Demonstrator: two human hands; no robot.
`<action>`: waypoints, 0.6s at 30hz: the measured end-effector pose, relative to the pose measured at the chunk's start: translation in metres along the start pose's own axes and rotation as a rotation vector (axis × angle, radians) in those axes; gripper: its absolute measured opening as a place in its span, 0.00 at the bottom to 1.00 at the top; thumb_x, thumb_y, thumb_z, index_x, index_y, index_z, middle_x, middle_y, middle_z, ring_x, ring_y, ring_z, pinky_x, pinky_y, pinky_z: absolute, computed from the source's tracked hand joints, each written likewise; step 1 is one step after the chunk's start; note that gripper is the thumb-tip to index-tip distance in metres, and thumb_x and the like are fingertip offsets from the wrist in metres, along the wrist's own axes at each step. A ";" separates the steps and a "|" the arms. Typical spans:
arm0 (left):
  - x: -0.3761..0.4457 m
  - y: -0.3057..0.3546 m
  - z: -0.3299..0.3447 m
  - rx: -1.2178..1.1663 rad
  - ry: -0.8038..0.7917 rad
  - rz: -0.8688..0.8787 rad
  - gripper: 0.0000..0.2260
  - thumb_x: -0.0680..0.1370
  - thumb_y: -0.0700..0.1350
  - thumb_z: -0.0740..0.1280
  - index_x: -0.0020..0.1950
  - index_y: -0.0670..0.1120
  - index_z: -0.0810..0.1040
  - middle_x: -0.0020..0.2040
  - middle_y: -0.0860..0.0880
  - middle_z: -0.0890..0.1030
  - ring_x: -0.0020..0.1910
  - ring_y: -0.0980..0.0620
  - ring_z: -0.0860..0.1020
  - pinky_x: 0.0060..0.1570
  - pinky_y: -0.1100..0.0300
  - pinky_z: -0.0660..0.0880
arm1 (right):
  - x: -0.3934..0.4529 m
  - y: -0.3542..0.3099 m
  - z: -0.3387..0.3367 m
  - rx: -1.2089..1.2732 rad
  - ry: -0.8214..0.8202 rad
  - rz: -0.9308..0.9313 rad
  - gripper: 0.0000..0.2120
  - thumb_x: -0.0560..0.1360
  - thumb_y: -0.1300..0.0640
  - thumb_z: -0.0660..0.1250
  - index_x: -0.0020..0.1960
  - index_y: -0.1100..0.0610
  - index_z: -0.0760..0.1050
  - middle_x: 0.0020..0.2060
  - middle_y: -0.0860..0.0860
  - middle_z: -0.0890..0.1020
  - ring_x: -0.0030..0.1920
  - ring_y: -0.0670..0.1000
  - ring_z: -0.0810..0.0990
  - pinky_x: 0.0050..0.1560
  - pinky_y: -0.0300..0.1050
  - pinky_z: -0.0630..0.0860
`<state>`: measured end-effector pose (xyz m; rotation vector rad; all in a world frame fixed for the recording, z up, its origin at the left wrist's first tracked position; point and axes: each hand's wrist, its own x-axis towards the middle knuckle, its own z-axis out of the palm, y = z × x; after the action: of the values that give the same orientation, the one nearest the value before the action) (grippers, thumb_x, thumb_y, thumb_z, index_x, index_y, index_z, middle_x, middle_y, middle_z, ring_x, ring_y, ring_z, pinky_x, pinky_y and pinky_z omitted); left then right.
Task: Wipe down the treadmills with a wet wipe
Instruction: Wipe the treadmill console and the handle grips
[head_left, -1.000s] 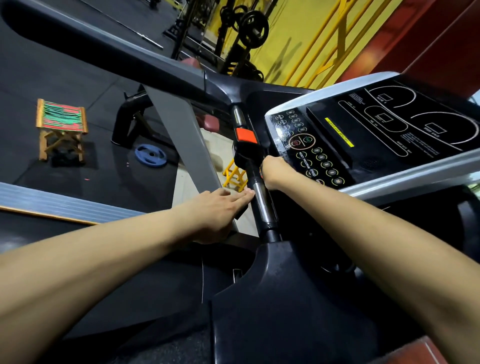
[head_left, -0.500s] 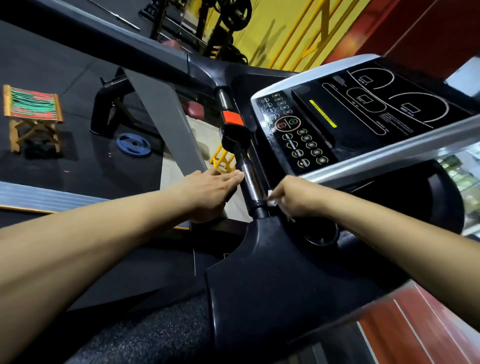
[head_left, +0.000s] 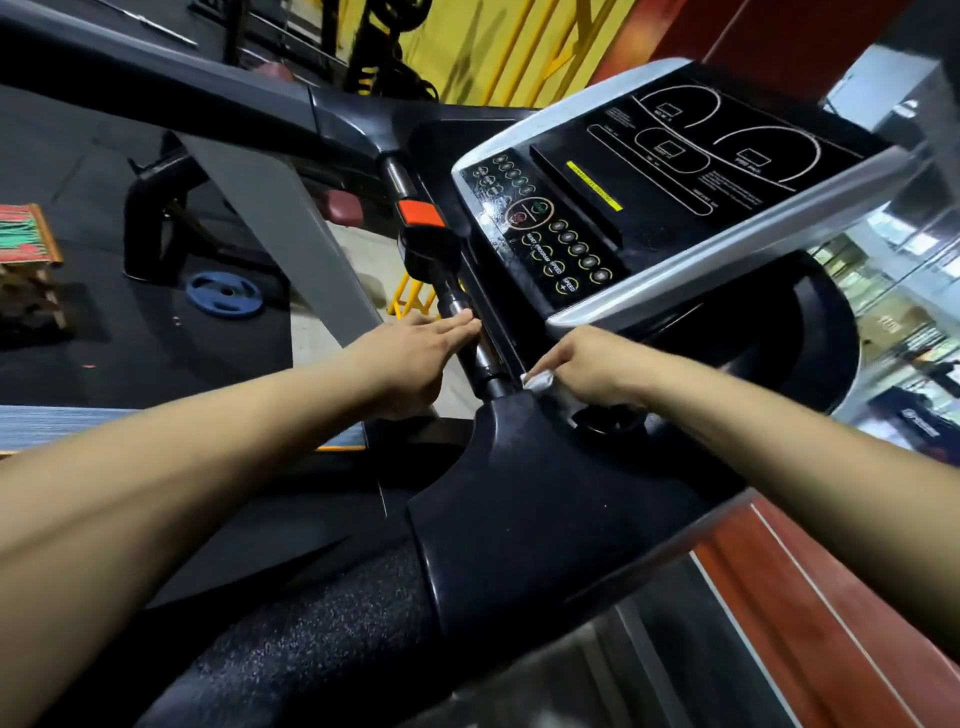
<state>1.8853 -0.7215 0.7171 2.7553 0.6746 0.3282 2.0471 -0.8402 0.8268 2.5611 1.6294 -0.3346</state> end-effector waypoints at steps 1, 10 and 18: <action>0.001 -0.001 0.000 -0.008 0.007 0.007 0.37 0.77 0.34 0.55 0.84 0.52 0.47 0.84 0.54 0.48 0.78 0.43 0.60 0.74 0.46 0.63 | -0.004 -0.001 -0.006 0.027 0.052 -0.013 0.11 0.80 0.61 0.65 0.56 0.56 0.85 0.36 0.52 0.82 0.27 0.38 0.74 0.25 0.27 0.65; 0.006 -0.013 0.006 -0.057 -0.027 0.019 0.38 0.76 0.31 0.53 0.84 0.51 0.47 0.84 0.49 0.48 0.77 0.40 0.64 0.75 0.48 0.60 | -0.036 -0.046 0.036 -0.168 0.055 -0.358 0.20 0.74 0.67 0.60 0.57 0.51 0.84 0.56 0.50 0.85 0.58 0.53 0.81 0.61 0.48 0.76; 0.003 -0.007 0.002 -0.092 -0.076 -0.016 0.41 0.74 0.30 0.55 0.84 0.52 0.43 0.84 0.51 0.45 0.81 0.40 0.56 0.76 0.43 0.59 | -0.037 -0.051 0.029 -0.256 0.147 -0.256 0.14 0.78 0.60 0.64 0.56 0.48 0.84 0.57 0.52 0.84 0.58 0.57 0.81 0.59 0.52 0.78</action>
<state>1.8853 -0.7146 0.7131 2.6594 0.6449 0.2430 1.9815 -0.8565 0.8094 2.2403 1.9146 0.0473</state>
